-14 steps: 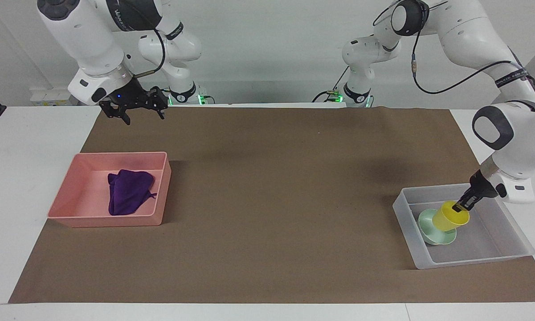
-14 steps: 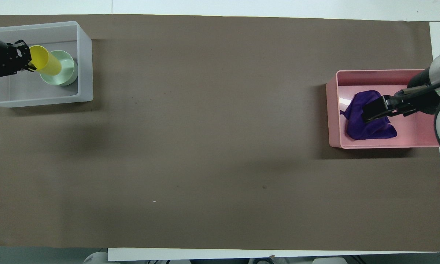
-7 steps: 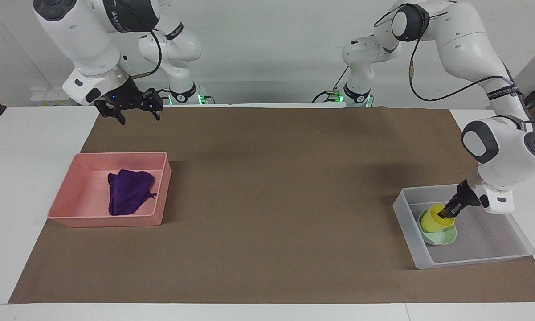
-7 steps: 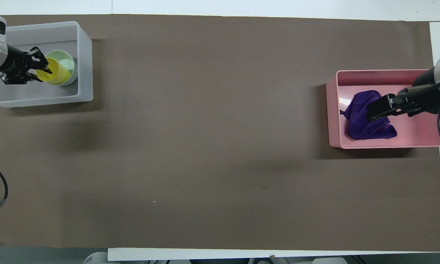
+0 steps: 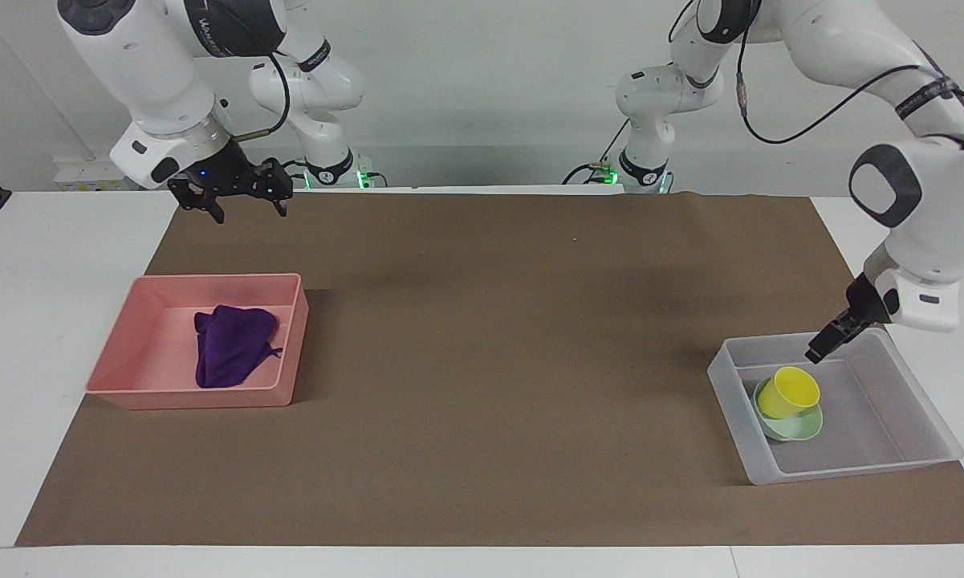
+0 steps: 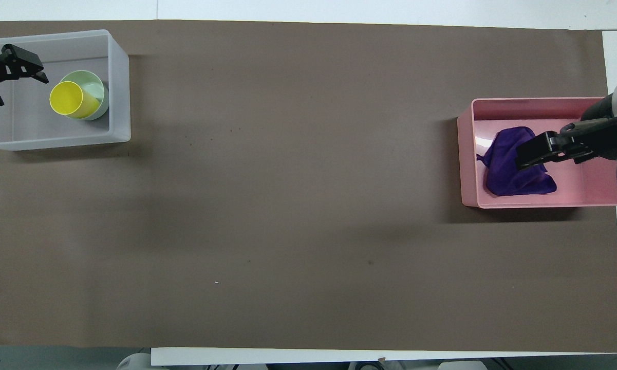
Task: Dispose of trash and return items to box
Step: 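Release the yellow cup and raise the left gripper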
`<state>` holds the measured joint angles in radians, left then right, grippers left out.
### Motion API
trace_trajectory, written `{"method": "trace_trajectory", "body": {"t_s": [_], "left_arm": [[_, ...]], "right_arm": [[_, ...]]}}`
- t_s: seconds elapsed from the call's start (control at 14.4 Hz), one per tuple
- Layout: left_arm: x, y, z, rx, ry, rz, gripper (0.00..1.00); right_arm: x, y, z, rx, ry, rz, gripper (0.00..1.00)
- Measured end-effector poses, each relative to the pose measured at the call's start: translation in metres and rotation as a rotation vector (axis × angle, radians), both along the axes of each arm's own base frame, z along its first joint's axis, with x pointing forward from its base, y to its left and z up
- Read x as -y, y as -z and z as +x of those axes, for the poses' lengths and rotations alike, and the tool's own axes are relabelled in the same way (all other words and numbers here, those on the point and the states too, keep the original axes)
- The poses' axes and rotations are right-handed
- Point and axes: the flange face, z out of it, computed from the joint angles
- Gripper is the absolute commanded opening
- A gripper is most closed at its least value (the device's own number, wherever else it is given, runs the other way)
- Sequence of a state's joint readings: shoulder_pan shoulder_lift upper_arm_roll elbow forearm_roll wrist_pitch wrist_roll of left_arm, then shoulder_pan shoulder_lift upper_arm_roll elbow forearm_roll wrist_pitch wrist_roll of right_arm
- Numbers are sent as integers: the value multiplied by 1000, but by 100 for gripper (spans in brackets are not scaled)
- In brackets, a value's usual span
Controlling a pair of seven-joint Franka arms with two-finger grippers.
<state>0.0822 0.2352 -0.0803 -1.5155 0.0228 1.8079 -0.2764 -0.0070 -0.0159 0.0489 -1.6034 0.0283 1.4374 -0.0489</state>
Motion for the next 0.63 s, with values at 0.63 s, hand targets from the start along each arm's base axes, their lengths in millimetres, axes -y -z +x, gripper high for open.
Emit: {"method": "trace_trajectory", "body": {"t_s": [0.63], "left_arm": [[46, -105, -94, -77, 298, 27, 100]], "right_arm": [[4, 7, 0, 0, 11, -1, 99]]}}
